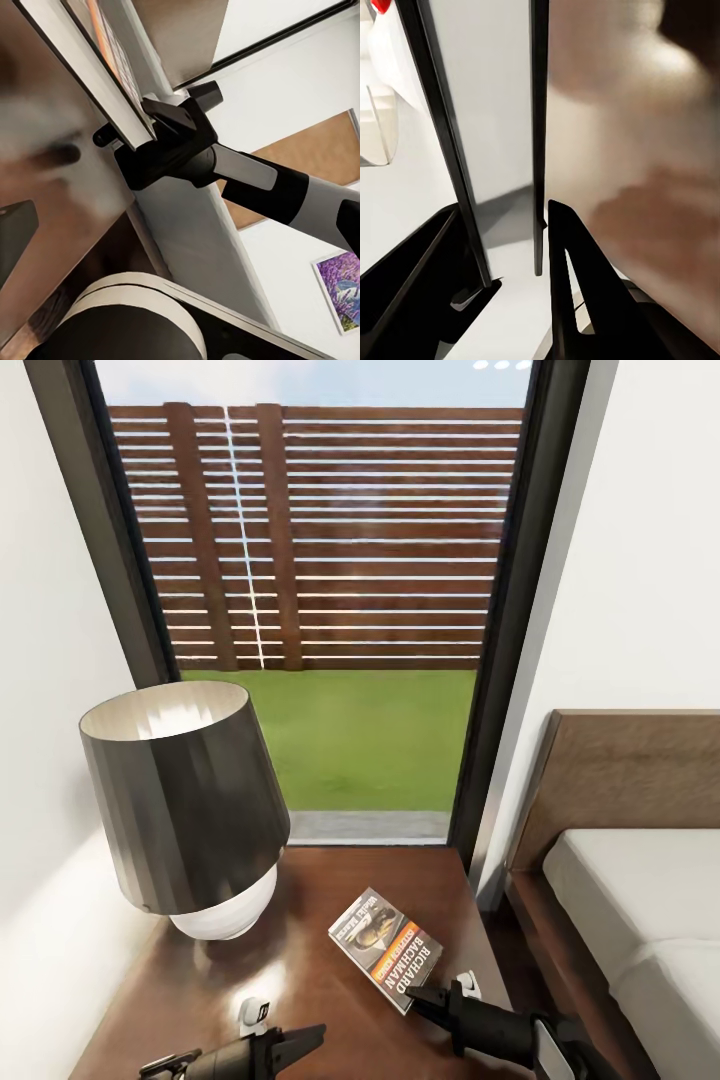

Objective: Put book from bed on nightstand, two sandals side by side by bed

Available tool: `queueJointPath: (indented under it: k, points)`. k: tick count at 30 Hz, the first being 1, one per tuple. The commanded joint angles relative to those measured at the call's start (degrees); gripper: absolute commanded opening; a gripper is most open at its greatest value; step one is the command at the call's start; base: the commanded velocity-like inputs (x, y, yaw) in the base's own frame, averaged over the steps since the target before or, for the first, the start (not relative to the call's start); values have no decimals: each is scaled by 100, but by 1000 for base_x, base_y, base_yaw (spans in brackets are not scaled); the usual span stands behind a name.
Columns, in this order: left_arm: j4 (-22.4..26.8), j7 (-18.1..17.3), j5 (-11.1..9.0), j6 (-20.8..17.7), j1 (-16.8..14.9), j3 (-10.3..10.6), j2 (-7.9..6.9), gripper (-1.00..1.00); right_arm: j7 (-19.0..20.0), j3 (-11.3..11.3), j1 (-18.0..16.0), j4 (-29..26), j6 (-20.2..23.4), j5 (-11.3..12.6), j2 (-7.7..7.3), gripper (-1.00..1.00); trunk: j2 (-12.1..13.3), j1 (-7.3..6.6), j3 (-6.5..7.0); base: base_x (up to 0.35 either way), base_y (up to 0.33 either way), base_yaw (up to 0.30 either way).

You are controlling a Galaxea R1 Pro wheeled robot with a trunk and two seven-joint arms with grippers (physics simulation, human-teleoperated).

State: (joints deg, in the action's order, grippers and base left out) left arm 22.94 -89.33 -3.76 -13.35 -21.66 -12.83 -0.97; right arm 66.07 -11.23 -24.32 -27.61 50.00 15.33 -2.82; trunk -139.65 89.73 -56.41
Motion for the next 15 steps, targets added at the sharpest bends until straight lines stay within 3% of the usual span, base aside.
queueJointPath:
  k: [1,2,15]
  points:
    - [0,-23,7,-62,-1,-9,1,100,11,-11,-3,1,27,5,1,-100,-2,-1,-5,0,0,0]
    - [0,-23,7,-62,1,-9,1,100,11,-11,-3,1,27,5,1,100,-2,-1,-5,0,0,0]
    - [0,-23,7,-60,0,-9,1,100,27,-11,-3,1,27,5,-4,100,-2,-1,-5,0,0,0]
